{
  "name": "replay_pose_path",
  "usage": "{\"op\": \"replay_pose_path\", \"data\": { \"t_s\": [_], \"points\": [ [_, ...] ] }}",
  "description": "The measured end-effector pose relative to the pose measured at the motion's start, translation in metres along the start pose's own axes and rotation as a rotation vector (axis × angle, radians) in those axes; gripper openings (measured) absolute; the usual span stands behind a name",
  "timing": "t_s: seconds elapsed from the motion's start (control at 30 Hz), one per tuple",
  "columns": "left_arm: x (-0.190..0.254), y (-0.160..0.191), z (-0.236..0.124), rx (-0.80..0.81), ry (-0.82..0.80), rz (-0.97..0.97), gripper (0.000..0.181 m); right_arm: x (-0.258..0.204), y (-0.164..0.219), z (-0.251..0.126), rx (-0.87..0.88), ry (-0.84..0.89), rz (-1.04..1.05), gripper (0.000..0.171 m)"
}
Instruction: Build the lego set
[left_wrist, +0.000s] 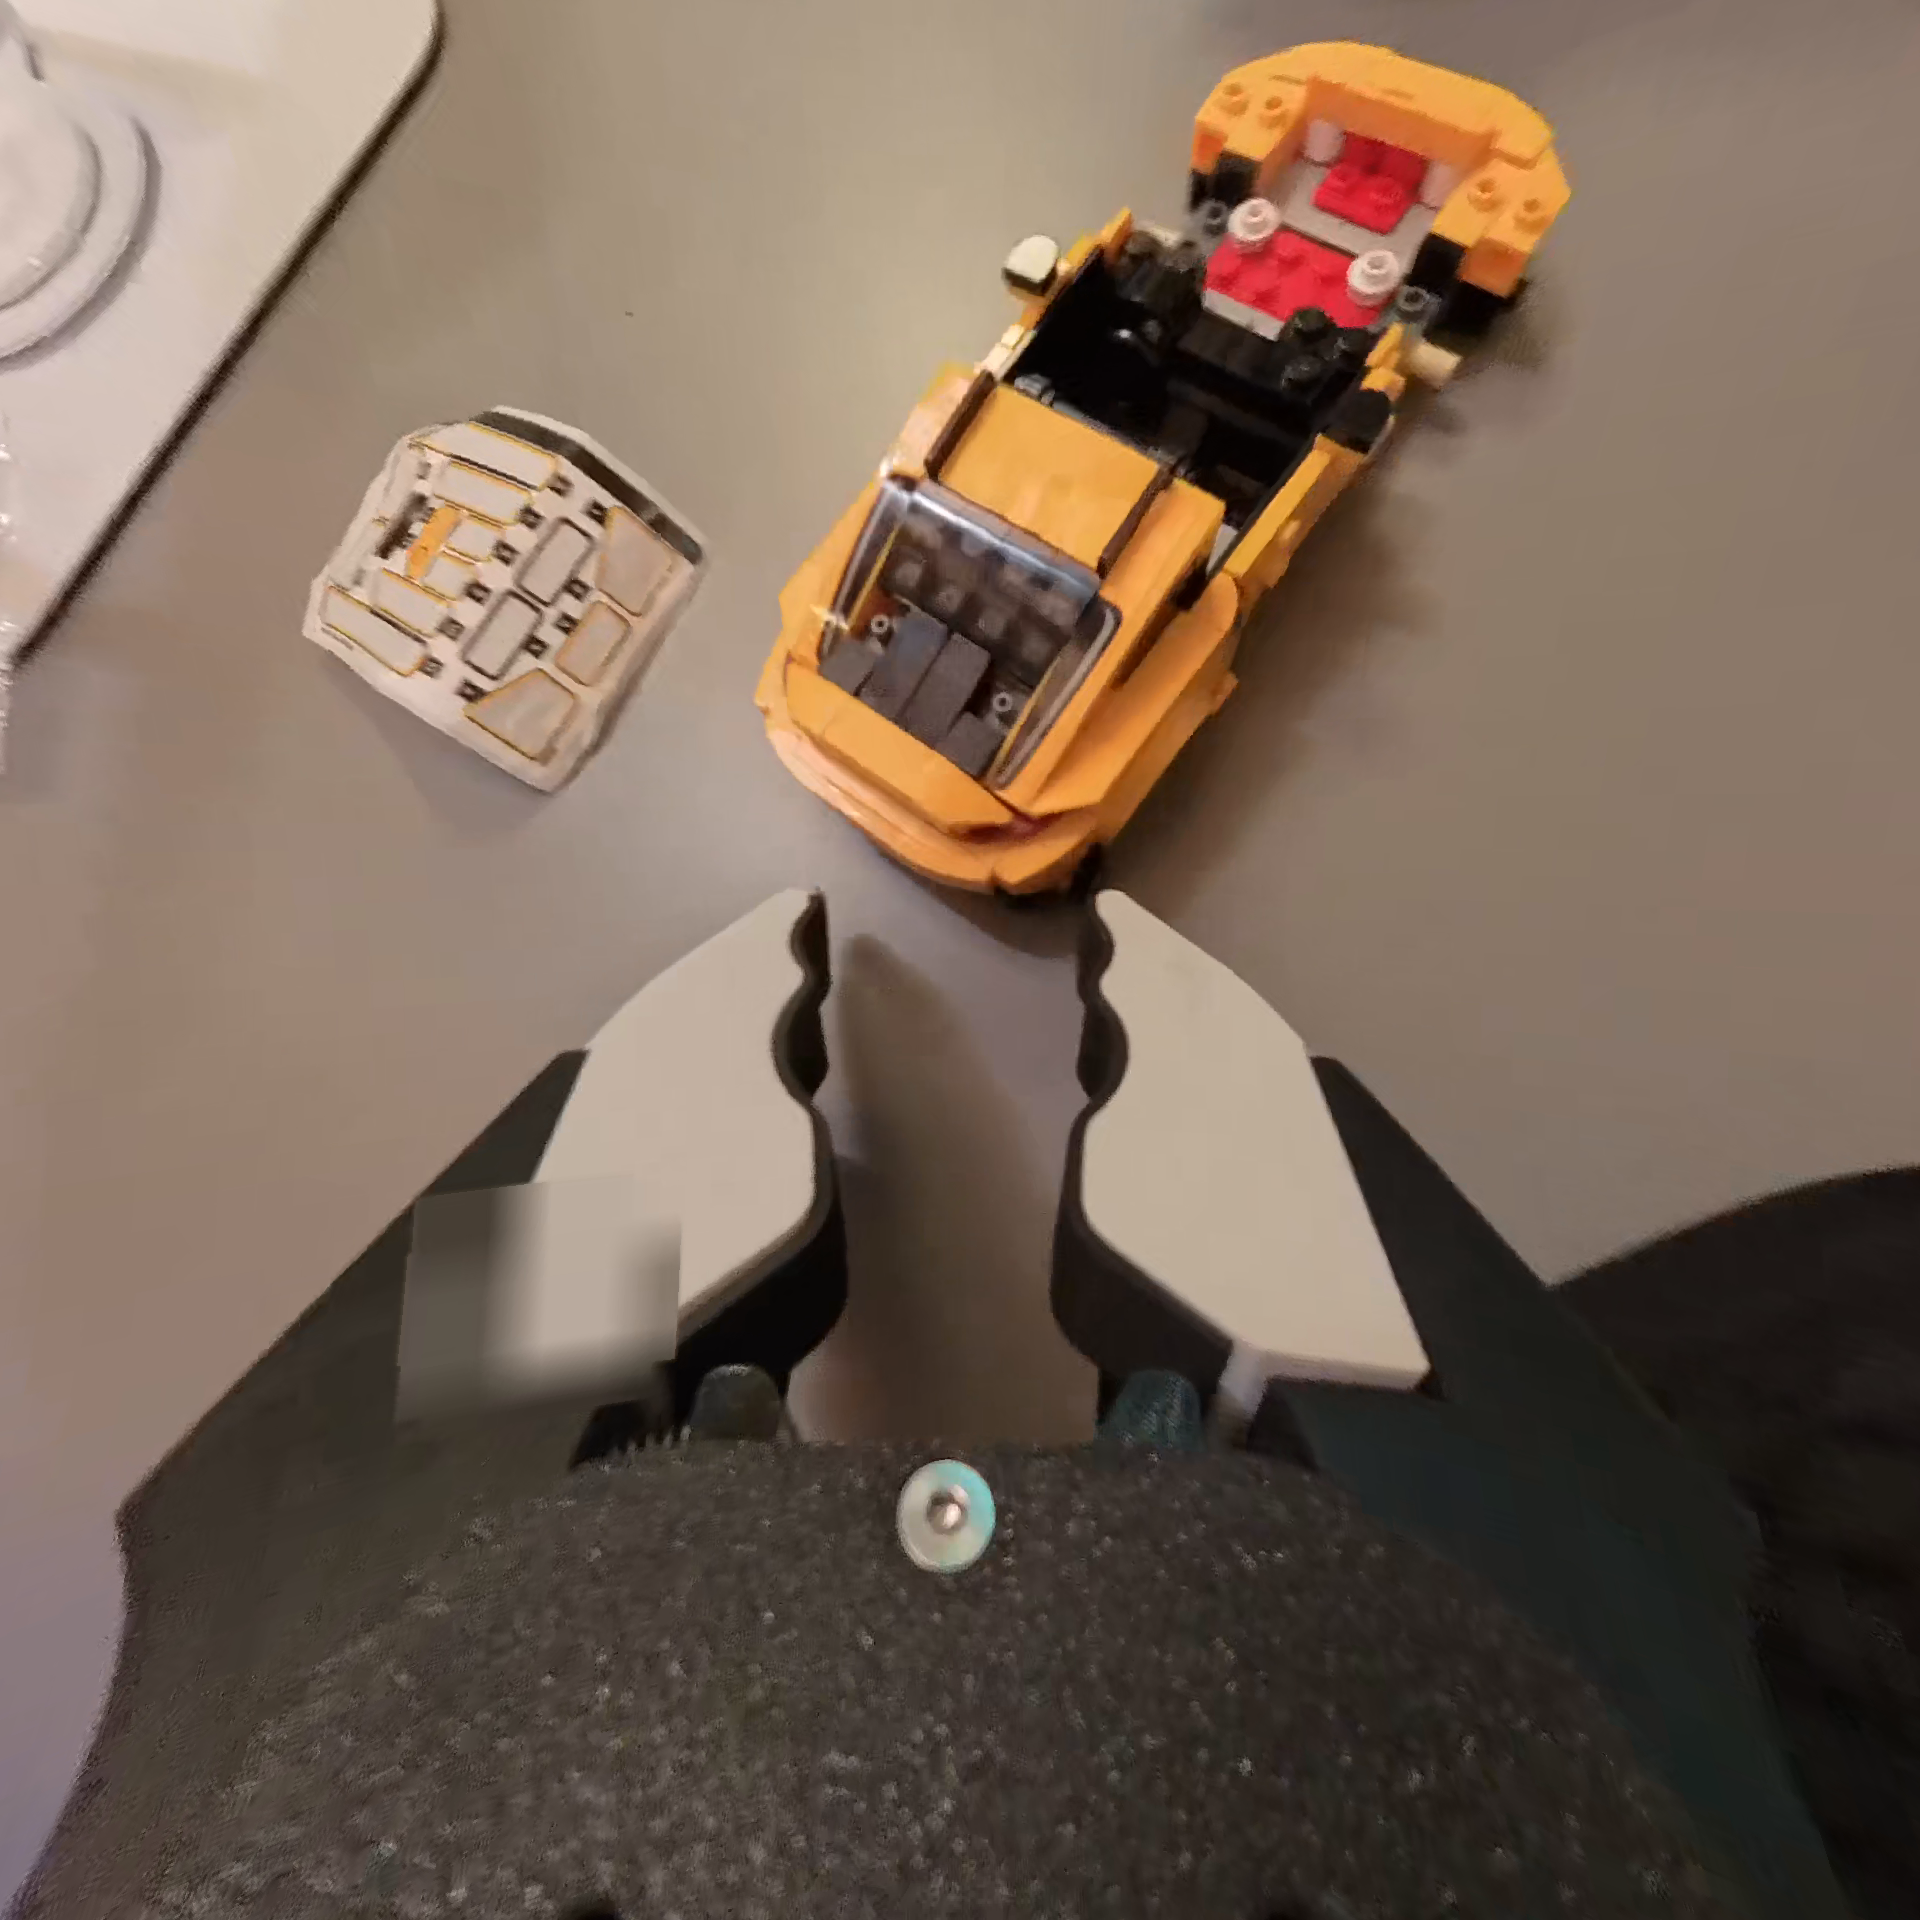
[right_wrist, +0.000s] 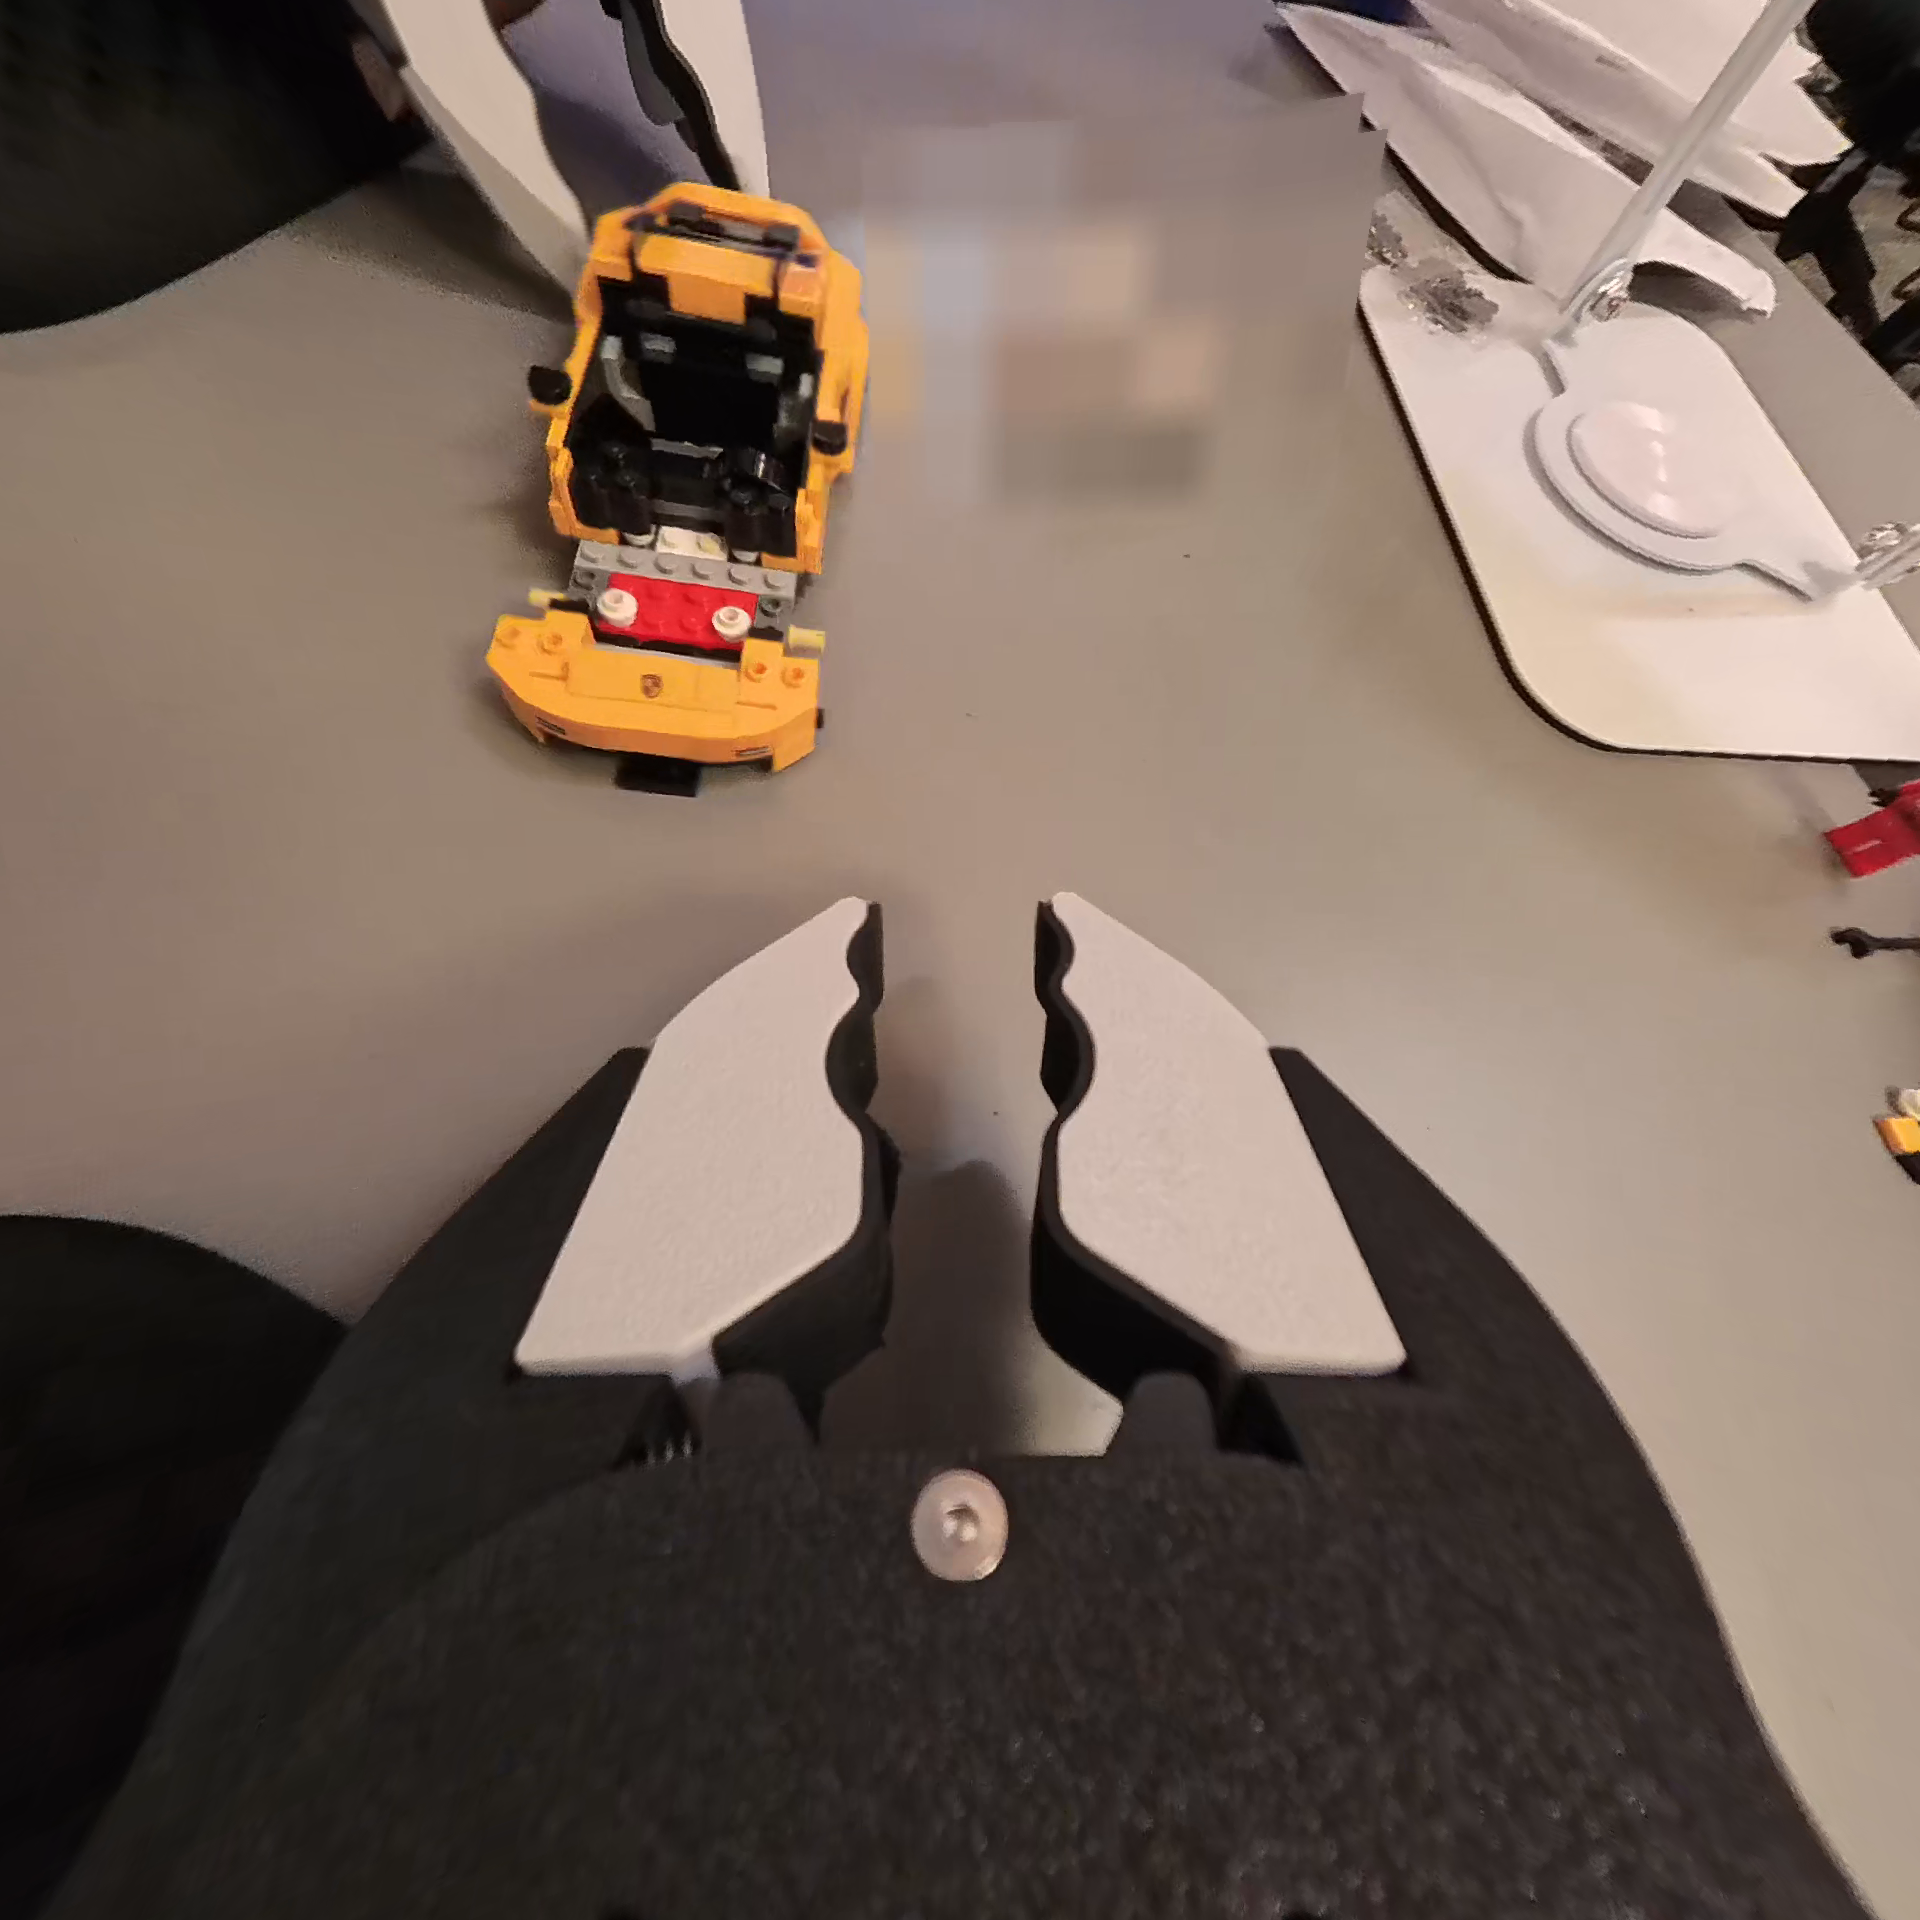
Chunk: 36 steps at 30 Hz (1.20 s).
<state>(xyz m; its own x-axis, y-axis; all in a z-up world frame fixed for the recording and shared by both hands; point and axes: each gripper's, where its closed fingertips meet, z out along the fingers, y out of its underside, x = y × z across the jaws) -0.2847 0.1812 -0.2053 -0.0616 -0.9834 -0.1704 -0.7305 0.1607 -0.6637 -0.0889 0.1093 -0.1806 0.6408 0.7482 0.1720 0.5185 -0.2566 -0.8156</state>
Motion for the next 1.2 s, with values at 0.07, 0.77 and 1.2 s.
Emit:
{"op": "replay_pose_path", "data": {
  "t_s": [0.07, 0.77, 1.2],
  "points": [
    [-0.024, 0.0, 0.006, -0.026, -0.11, -0.013, 0.028, 0.004, 0.002, 0.001, -0.003, 0.02, 0.014, 0.027],
    [0.007, -0.022, 0.018, -0.063, -0.017, -0.065, 0.057, -0.064, -0.019, 0.056, -0.219, -0.158, -0.01, 0.064],
    [-0.013, -0.098, 0.068, 0.124, -0.034, 0.031, 0.048, -0.146, -0.038, 0.024, -0.237, -0.101, 0.15, 0.052]
  ]
}}
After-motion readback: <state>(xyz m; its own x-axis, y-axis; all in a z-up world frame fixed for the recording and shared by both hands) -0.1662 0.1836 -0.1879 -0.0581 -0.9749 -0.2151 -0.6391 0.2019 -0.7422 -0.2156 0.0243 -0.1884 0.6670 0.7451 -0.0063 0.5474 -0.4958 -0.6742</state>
